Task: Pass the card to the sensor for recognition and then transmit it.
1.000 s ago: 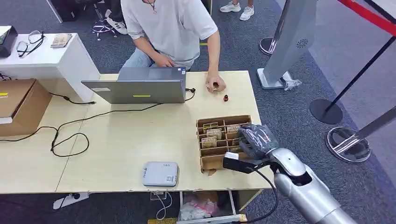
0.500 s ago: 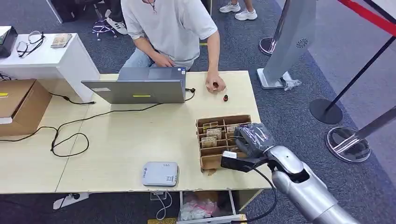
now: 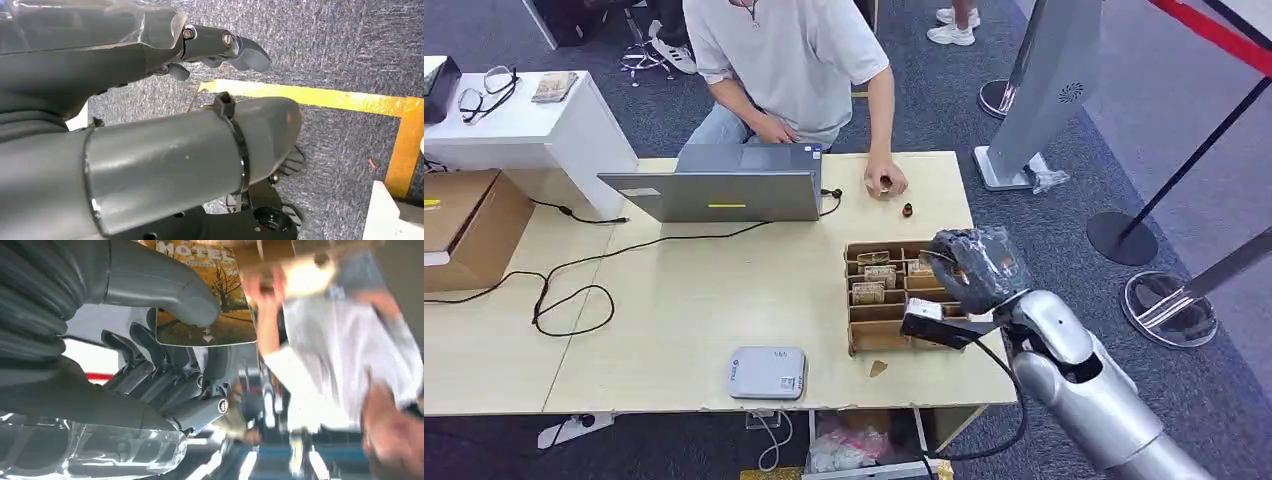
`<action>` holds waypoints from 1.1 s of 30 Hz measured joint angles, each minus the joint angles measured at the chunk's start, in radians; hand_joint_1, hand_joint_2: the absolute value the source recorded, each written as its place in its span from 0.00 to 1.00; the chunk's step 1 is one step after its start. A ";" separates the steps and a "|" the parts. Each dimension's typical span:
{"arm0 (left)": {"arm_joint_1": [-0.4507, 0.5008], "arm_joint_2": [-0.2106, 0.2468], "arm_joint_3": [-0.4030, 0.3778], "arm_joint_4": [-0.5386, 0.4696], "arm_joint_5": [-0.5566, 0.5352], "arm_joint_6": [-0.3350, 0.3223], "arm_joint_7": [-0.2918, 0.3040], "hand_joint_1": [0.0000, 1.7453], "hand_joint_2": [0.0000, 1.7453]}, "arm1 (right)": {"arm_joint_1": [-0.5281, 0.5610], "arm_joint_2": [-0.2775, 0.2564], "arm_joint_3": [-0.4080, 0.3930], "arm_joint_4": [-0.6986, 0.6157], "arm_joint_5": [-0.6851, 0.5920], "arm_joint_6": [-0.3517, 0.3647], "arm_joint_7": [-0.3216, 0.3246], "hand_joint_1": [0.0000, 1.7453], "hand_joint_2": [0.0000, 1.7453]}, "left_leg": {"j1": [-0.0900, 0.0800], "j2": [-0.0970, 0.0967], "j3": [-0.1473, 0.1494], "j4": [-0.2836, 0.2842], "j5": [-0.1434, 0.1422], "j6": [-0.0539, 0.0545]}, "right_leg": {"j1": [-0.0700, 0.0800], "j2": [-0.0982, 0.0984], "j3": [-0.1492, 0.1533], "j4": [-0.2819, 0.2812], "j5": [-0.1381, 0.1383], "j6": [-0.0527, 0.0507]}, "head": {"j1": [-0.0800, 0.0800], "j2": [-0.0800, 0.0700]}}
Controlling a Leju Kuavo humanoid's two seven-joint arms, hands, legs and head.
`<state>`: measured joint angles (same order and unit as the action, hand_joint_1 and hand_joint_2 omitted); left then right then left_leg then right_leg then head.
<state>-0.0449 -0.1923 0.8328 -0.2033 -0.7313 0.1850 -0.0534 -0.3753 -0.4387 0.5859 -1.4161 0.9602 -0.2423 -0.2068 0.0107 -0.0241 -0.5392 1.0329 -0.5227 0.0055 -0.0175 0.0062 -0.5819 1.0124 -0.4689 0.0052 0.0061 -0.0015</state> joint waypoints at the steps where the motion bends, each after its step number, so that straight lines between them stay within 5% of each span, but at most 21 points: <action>1: 0.000 0.000 0.000 0.000 -0.003 -0.010 0.003 0.00 0.00 | -0.004 0.000 -0.004 -0.016 0.001 -0.002 -0.003 1.00 1.00 | 0.000 0.000 0.000 0.000 0.000 0.000 | 0.000 0.000 0.000 0.000 0.000 0.000 | 0.000 0.000; 9: -0.001 0.011 0.000 0.000 -0.012 -0.042 0.015 0.00 0.00 | -0.078 0.057 -0.013 -0.067 0.010 -0.058 -0.020 1.00 1.00 | 0.000 0.000 0.000 0.000 0.000 0.000 | 0.000 0.000 0.000 0.001 0.000 0.000 | 0.000 0.000; 14: -0.006 0.012 0.000 0.000 -0.024 -0.042 0.022 0.00 0.00 | -0.135 0.152 -0.006 -0.003 0.060 -0.174 -0.034 1.00 1.00 | 0.000 0.000 0.000 0.000 0.000 0.000 | 0.001 0.000 0.000 0.001 0.000 0.000 | 0.000 0.000; 21: -0.011 0.013 0.000 0.000 -0.042 -0.041 0.036 0.00 0.00 | -0.222 0.324 0.012 0.222 0.223 -0.428 -0.024 1.00 1.00 | 0.000 0.000 0.001 0.000 0.001 0.000 | 0.001 0.001 0.000 0.001 0.000 0.000 | 0.000 0.000; 26: -0.011 0.013 0.000 0.000 -0.044 -0.038 0.041 0.00 0.00 | -0.282 0.417 0.012 0.362 0.450 -0.447 0.046 1.00 1.00 | 0.001 0.000 0.001 0.000 0.001 0.000 | 0.001 0.001 0.000 0.001 0.000 0.000 | 0.000 0.000; 33: -0.011 0.013 0.000 0.000 -0.031 -0.020 0.043 0.00 0.00 | -0.351 0.492 0.013 0.542 0.527 -0.447 0.081 1.00 1.00 | 0.000 0.000 0.000 0.000 0.001 0.000 | 0.000 0.000 0.000 0.001 0.000 0.000 | 0.000 0.000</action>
<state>-0.0556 -0.1789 0.8328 -0.2033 -0.7622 0.1652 -0.0103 -0.7262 0.0537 0.5989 -0.8741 1.4874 -0.6893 -0.1263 0.0111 -0.0242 -0.5388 1.0328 -0.5221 0.0055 -0.0171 0.0065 -0.5820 1.0135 -0.4687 0.0049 0.0061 -0.0015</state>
